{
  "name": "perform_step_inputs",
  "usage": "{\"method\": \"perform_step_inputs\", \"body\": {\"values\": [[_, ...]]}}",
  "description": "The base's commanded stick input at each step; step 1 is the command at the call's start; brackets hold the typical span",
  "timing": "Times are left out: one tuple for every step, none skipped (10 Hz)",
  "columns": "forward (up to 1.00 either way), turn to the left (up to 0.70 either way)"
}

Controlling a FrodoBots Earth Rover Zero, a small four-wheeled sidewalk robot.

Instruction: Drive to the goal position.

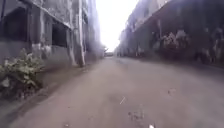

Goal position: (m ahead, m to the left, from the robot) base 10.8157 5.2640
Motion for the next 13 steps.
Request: {"method": "perform_step_inputs", "body": {"values": [[1.0,0.0],[1.0,0.0],[1.0,0.0],[1.0,0.0],[1.0,0.0],[1.0,0.0],[1.0,0.0],[1.0,0.0],[1.0,0.0],[1.0,0.0],[1.0,0.0],[1.0,0.0],[1.0,0.0]]}}
